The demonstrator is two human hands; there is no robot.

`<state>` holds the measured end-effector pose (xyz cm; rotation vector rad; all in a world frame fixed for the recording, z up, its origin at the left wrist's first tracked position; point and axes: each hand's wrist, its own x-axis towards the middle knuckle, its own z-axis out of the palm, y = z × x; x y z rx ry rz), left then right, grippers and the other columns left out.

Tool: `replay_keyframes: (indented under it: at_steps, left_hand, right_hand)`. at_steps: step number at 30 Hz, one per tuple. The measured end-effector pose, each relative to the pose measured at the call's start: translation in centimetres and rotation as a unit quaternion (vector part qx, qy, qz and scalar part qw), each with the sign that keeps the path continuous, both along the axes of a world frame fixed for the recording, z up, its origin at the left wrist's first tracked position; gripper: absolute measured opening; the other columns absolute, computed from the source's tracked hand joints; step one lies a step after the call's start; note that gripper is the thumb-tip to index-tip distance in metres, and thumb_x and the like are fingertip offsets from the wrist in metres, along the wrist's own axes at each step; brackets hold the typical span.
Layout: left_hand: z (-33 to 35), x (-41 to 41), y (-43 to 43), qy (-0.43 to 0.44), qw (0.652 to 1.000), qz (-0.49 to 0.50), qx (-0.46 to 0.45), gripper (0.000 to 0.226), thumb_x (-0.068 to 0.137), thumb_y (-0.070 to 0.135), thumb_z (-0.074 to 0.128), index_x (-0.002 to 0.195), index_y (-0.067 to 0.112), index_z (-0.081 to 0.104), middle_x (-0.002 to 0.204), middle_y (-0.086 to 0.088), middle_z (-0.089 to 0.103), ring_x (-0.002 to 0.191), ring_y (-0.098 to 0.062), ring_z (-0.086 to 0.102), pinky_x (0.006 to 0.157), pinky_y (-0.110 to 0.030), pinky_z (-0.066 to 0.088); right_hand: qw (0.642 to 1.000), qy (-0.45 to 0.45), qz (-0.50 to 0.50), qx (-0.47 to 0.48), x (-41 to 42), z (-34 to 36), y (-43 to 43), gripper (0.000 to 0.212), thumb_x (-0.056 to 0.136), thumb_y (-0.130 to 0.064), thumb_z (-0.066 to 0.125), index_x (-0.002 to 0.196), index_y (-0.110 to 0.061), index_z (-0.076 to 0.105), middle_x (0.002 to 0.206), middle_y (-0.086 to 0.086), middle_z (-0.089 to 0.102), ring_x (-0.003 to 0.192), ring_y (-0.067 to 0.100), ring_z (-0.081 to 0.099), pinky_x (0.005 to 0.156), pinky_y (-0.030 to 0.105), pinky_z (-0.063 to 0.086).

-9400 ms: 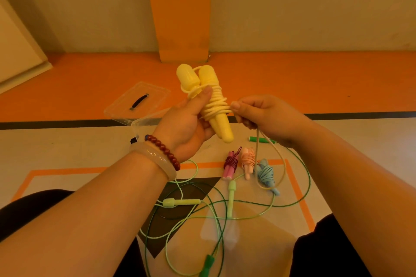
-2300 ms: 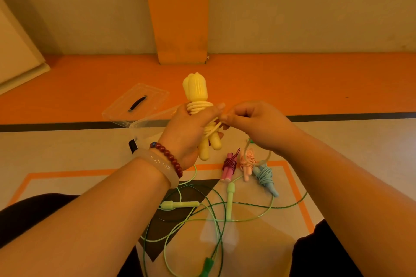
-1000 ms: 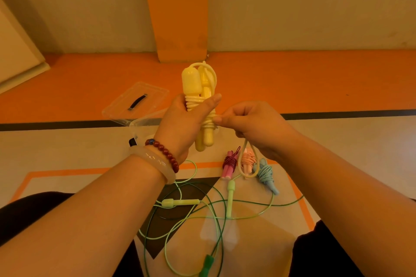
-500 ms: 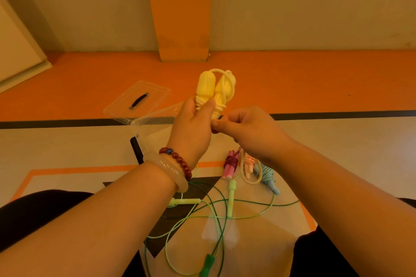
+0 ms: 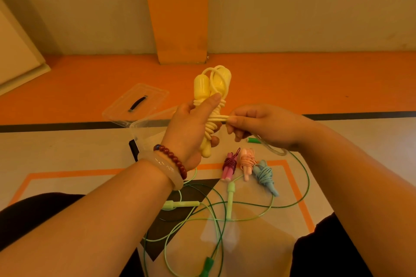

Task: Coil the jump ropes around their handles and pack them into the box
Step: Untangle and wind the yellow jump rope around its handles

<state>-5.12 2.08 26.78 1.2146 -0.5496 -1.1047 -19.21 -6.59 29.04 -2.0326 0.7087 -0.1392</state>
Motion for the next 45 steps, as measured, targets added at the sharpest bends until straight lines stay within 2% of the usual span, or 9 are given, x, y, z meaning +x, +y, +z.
replay_keyframes:
  at_steps: [10,13,17,22,28,31,38,42,45]
  left_hand:
    - [0.3,0.7,0.3,0.114,0.988,-0.101,-0.041,0.037,0.069,0.045,0.060,0.093,0.016,0.061,0.073,-0.002,0.065,0.061,-0.008,0.062,0.051,-0.021,0.052]
    - [0.0,0.9,0.2,0.073,0.992,-0.094,-0.041,0.035,0.071,0.043,0.059,0.093,0.016,0.063,0.073,-0.001,0.068,0.066,-0.011,0.064,0.067,-0.028,0.055]
    - [-0.3,0.9,0.1,0.009,0.995,-0.082,-0.049,0.030,0.084,0.042,0.053,0.099,0.018,0.064,0.079,0.002,0.068,0.076,-0.011,0.063,0.072,-0.030,0.050]
    - [-0.4,0.6,0.1,-0.009,0.998,-0.058,-0.003,0.033,0.101,0.036,0.038,0.107,0.016,0.064,0.105,-0.015,0.068,0.093,-0.025,0.064,0.087,-0.044,0.052]
    - [0.3,0.9,0.5,-0.122,0.990,-0.063,0.022,0.050,0.079,0.066,0.056,0.100,0.022,0.069,0.092,-0.004,0.070,0.082,-0.018,0.064,0.079,-0.039,0.048]
    - [0.1,0.2,0.6,-0.200,0.979,-0.038,0.013,0.032,0.083,0.054,0.056,0.089,0.023,0.063,0.086,-0.006,0.070,0.075,-0.014,0.064,0.069,-0.036,0.054]
    - [-0.1,0.9,0.3,-0.108,0.994,-0.021,-0.012,0.023,0.094,0.033,0.055,0.104,0.017,0.067,0.108,-0.015,0.069,0.105,-0.032,0.065,0.095,-0.049,0.050]
    - [-0.2,0.9,0.0,-0.069,0.997,-0.028,-0.017,0.023,0.097,0.031,0.049,0.103,0.015,0.064,0.093,-0.010,0.070,0.087,-0.024,0.067,0.084,-0.045,0.055]
    - [-0.1,0.7,-0.2,-0.010,1.000,-0.014,-0.020,0.026,0.101,0.030,0.041,0.105,0.011,0.058,0.082,-0.008,0.071,0.076,-0.020,0.068,0.074,-0.043,0.058]
  right_hand:
    - [0.988,-0.085,-0.102,-0.078,0.8,-0.6,0.3,0.027,0.096,-0.036,0.050,0.086,-0.021,0.071,0.064,-0.004,0.059,0.054,0.007,0.048,0.055,0.024,0.041]
    - [0.984,-0.088,-0.123,-0.092,1.0,-1.0,0.3,0.033,0.093,-0.041,0.055,0.089,-0.014,0.072,0.088,0.019,0.069,0.075,0.035,0.062,0.069,0.047,0.050]
    - [0.981,-0.098,-0.148,-0.073,0.8,-0.9,0.4,0.028,0.090,-0.041,0.059,0.085,-0.018,0.074,0.070,0.009,0.066,0.051,0.007,0.047,0.055,0.030,0.037]
    - [0.983,-0.103,-0.139,-0.061,0.8,-1.0,0.8,0.022,0.091,-0.037,0.059,0.081,-0.024,0.074,0.052,-0.012,0.052,0.048,0.006,0.037,0.048,0.020,0.033]
    - [0.983,-0.108,-0.123,-0.077,1.0,-1.0,1.8,0.020,0.092,-0.034,0.059,0.079,-0.025,0.071,0.042,-0.012,0.040,0.040,0.004,0.033,0.040,0.012,0.025]
    - [0.982,-0.096,-0.119,-0.107,1.2,-1.0,1.8,0.027,0.093,-0.037,0.056,0.082,-0.017,0.071,0.049,-0.008,0.041,0.042,0.004,0.035,0.042,0.015,0.027]
    - [0.972,0.011,-0.068,-0.225,0.9,0.0,0.8,0.026,0.096,-0.041,0.050,0.079,-0.022,0.056,0.063,-0.006,0.050,0.055,0.003,0.044,0.050,0.016,0.033]
    - [0.985,0.034,-0.044,-0.165,0.1,0.8,0.5,0.021,0.099,-0.034,0.044,0.095,-0.019,0.059,0.081,-0.007,0.063,0.074,0.009,0.061,0.066,0.024,0.048]
    - [0.995,-0.028,-0.085,-0.054,-0.2,1.0,0.3,0.010,0.098,-0.025,0.051,0.098,-0.021,0.060,0.067,-0.006,0.059,0.048,0.007,0.050,0.045,0.021,0.040]
